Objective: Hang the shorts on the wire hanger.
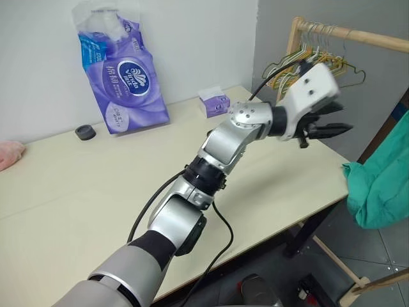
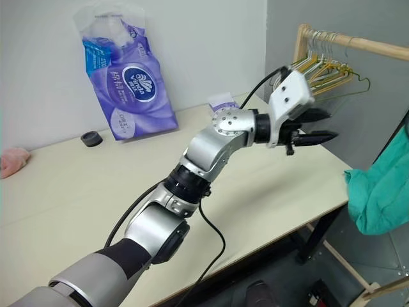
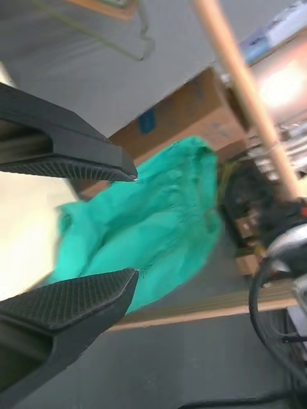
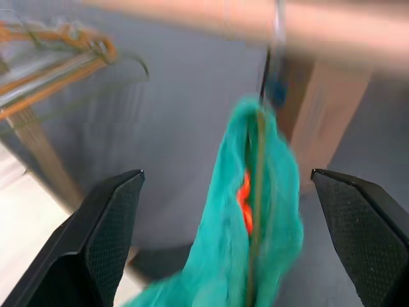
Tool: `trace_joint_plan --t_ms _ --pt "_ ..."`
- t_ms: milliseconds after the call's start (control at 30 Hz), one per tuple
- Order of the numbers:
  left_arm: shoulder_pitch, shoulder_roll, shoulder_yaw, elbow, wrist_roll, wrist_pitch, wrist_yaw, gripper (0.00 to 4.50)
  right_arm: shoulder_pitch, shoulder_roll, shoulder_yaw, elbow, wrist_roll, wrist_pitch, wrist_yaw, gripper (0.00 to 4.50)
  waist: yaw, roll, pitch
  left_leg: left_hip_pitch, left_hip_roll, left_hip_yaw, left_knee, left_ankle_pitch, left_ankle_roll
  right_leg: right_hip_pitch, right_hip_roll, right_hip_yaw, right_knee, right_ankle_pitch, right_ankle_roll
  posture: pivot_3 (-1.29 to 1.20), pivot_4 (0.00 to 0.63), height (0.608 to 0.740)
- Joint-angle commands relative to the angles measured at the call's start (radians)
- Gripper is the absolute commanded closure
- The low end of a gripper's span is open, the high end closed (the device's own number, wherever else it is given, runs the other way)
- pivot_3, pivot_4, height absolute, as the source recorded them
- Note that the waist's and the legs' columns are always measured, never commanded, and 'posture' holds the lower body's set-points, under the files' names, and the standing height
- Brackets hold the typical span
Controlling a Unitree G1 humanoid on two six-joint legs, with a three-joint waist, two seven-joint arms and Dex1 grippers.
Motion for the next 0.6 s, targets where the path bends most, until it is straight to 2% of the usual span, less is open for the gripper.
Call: trace_joint_plan --t_ms 33,167,233,300,433,533,600 --pt "0.12 0.126 0.024 -0.093 0.056 0.036 0.049 2.21 0.143 0.101 0.041 -0.264 0.013 -0.221 0.043 0.04 -0.002 0.0 -0.001 0.001 0.001 0.0 -0.001 0.0 0.0 0.001 0.0 0.0 0.0 0.0 0.0 -0.37 0.0 0.74" --pt "0.287 0.216 0.093 -0.208 0.089 0.118 0.197 2.21 0.315 0.247 0.128 -0.455 0.047 -0.326 0.099 0.04 0.009 -0.001 -0.001 0.001 0.002 -0.002 0.001 0.001 -0.002 0.001 -0.001 0.0 0.001 0.002 -0.004 -0.33 0.0 0.74" --pt "0.431 0.239 0.189 -0.278 0.134 0.176 0.373 2.21 0.413 0.32 0.244 -0.521 0.03 -0.422 0.135 0.04 0.025 -0.009 -0.004 0.0 0.0 -0.003 0.002 0.001 -0.002 0.0 -0.003 0.0 0.002 0.003 -0.004 -0.29 0.0 0.74" --pt "0.574 0.254 0.258 -0.345 0.195 0.154 0.523 2.21 0.472 0.397 0.322 -0.532 0.034 -0.471 0.155 0.04 0.034 -0.014 -0.007 0.0 0.001 -0.005 0.001 0.001 -0.002 -0.001 -0.002 0.0 0.002 0.003 -0.004 -0.27 0.0 0.74" --pt "0.824 0.227 0.383 -0.46 0.28 0.093 0.776 2.21 0.512 0.568 0.417 -0.437 0.038 -0.569 0.156 0.04 0.082 -0.019 -0.008 0.0 -0.001 -0.006 0.003 0.001 -0.002 -0.002 -0.002 0.002 0.003 0.004 -0.005 -0.21 0.0 0.74" --pt "0.906 0.209 0.423 -0.492 0.301 0.071 0.861 2.21 0.503 0.618 0.47 -0.361 -0.016 -0.673 0.166 0.04 0.137 -0.022 -0.008 0.001 -0.001 -0.008 0.003 0.002 -0.003 -0.002 -0.001 0.001 0.003 0.007 -0.007 -0.18 0.0 0.74" --pt "0.985 0.177 0.488 -0.523 0.278 0.091 0.912 2.21 0.469 0.708 0.51 -0.252 -0.049 -0.764 0.127 0.04 0.177 -0.023 -0.008 0.001 -0.001 -0.011 0.003 0.001 -0.002 -0.004 -0.001 -0.001 0.002 0.009 -0.007 -0.13 0.0 0.74"
